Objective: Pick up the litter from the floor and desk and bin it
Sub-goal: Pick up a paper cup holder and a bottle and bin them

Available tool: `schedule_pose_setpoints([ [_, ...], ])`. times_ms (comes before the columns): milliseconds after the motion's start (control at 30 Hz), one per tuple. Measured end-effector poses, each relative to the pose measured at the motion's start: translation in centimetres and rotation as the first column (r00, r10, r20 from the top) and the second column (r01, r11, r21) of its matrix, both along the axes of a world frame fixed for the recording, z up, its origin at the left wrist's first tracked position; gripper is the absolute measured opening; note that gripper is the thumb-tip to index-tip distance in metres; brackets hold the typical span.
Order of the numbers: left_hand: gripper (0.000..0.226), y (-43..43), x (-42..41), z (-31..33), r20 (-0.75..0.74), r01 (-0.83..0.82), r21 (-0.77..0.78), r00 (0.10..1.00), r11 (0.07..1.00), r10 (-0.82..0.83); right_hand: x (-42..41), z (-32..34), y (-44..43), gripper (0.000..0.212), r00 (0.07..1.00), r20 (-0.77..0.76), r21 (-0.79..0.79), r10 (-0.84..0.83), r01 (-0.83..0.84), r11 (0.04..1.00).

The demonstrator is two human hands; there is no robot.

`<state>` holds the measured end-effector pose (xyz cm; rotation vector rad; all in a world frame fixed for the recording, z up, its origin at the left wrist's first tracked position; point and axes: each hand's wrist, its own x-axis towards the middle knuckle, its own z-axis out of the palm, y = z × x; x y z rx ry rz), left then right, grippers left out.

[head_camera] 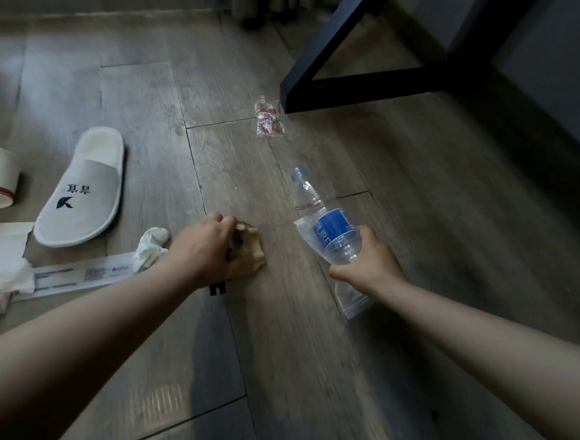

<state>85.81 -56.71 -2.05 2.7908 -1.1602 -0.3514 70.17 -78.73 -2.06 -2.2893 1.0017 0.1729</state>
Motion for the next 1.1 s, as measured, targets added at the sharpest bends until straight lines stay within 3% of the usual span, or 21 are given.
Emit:
schedule_pose_setpoints([
  [100,0.047,0.5,-0.4,0.1,-0.026,-0.013,0.032,1.000,0.999,0.014,-0.2,0.2,0.7,0.078,1.000,-0.011,0.008,0.011,-0.011,1.000],
  [333,0.069,-0.1,-1.1,-0.4,-0.024,-0.078,0.107,0.996,0.991,0.081,-0.3,0.5,1.6,0.076,1.000,-0.003,0.031,0.018,-0.018,0.999],
  [600,0.044,-1.0,-1.1,1.1,-0.030,-0.087,0.118,0.995,0.989,0.091,-0.6,0.7,1.8,0.079,1.000,0.016,0.057,0.002,-0.003,0.998],
  [867,0.025,2.1,-1.5,1.3,-0.027,-0.217,-0.141,0.976,0.966,0.215,-1.4,3.2,2.3,0.080,0.998,0.058,0.076,-0.001,-0.004,0.997],
  [1100,0.027,3.2,-1.1,6.4,-0.021,-0.171,-0.194,0.985,0.966,0.170,-0.5,7.3,3.7,0.074,0.980,0.192,0.079,-0.044,0.029,0.996],
])
